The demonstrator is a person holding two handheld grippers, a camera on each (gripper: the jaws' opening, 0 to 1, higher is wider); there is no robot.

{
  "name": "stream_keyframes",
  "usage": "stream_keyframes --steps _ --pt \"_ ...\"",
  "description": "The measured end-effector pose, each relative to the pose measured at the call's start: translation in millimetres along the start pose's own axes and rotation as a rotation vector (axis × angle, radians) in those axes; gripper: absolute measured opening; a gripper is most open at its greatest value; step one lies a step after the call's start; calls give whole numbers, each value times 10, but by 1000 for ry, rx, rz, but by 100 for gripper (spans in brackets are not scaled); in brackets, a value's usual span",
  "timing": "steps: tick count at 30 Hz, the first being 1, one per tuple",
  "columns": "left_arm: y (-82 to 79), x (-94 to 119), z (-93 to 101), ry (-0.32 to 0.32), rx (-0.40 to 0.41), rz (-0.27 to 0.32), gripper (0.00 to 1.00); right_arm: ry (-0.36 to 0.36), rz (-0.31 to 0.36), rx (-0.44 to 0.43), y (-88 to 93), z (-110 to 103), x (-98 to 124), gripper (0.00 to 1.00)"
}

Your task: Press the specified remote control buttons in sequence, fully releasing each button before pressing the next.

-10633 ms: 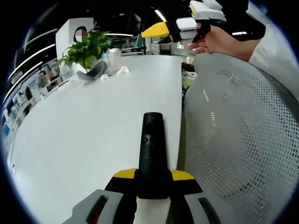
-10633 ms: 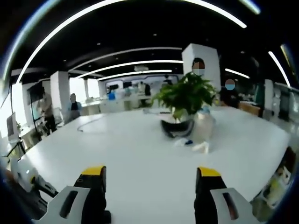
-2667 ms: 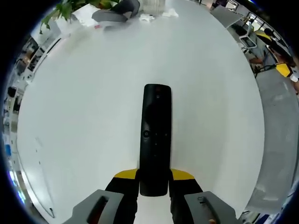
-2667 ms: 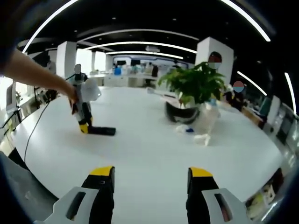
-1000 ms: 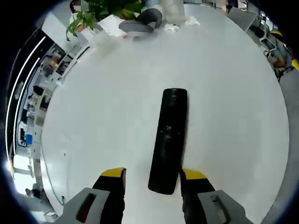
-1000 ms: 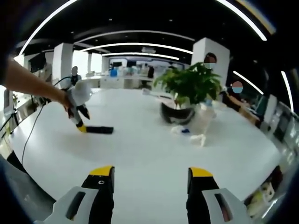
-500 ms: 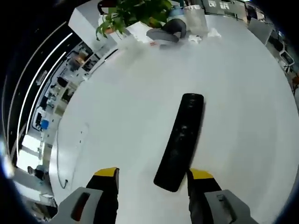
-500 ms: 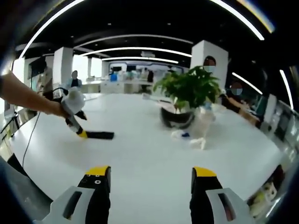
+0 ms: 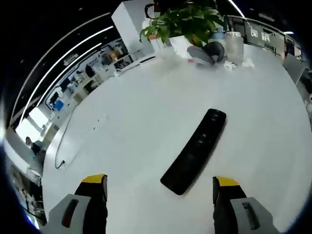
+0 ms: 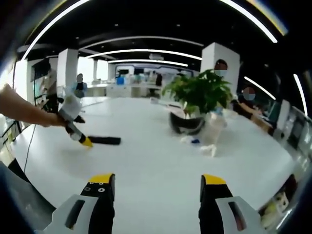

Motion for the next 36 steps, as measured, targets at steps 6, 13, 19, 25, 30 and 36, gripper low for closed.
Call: stream_keyframes --steps 6,13,19,25,30,36 --pt "26 59 47 -9 66 67 100 -3 -5 6 9 -7 1 69" --pt "-26 260 89 14 200 173 100 5 0 7 6 4 9 70" --pt "37 434 117 5 203 231 100 27 12 16 -9 28 12 80" --pt "9 702 215 8 237 363 98 34 25 9 -24 39 16 86" --pt "45 883 282 5 247 400 98 31 25 18 -21 32 4 89" --pt "91 1205 401 -19 336 493 98 35 30 32 -33 24 3 94"
Point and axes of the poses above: the point that each gripper's makers call its tool centre point, and the gripper's own axes: x roughly backward along the fingers, z roughly to its right, y roughly out of its underside, the point moved 6 cm from there along x, roughly backward along the fingers, and after that the axes turned 3 degrees about y, right-handed, at the moved point
